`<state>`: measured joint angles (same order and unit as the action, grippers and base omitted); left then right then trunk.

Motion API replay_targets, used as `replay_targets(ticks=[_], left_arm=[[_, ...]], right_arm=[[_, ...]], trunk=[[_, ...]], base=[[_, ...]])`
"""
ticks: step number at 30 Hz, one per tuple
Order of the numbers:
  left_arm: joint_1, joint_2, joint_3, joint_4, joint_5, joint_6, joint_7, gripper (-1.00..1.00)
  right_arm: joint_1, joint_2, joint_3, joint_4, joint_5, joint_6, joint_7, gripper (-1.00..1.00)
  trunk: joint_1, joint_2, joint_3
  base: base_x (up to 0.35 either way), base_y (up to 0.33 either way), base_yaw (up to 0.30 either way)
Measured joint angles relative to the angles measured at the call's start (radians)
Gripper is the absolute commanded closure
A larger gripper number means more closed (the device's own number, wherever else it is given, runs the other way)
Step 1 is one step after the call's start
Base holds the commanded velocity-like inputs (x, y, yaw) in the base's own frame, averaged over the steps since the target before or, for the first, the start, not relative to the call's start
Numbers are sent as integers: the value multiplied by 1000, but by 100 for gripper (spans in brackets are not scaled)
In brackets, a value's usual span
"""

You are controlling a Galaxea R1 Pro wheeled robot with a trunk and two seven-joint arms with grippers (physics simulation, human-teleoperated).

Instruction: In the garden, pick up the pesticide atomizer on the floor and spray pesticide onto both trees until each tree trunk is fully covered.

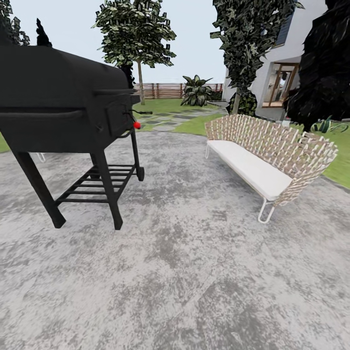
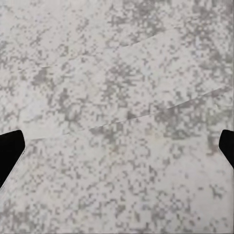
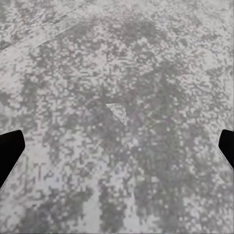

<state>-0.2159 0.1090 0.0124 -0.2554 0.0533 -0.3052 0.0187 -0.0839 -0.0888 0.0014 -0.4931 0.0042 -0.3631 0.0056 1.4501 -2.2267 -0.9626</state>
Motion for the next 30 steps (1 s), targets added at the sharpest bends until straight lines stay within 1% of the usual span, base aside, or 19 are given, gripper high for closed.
replay_targets(ticks=[17, 30], left_arm=[[3, 0, 0, 0, 0, -1, -1, -100], [3, 1, 0, 0, 0, 0, 0, -100]], right_arm=[[0, 0, 0, 0, 0, 0, 0, -100], [0, 0, 1, 0, 0, 0, 0, -100]], trunk=[[0, 0, 0], [0, 0, 0]], base=[[340, -2, 0], [333, -99, 0]])
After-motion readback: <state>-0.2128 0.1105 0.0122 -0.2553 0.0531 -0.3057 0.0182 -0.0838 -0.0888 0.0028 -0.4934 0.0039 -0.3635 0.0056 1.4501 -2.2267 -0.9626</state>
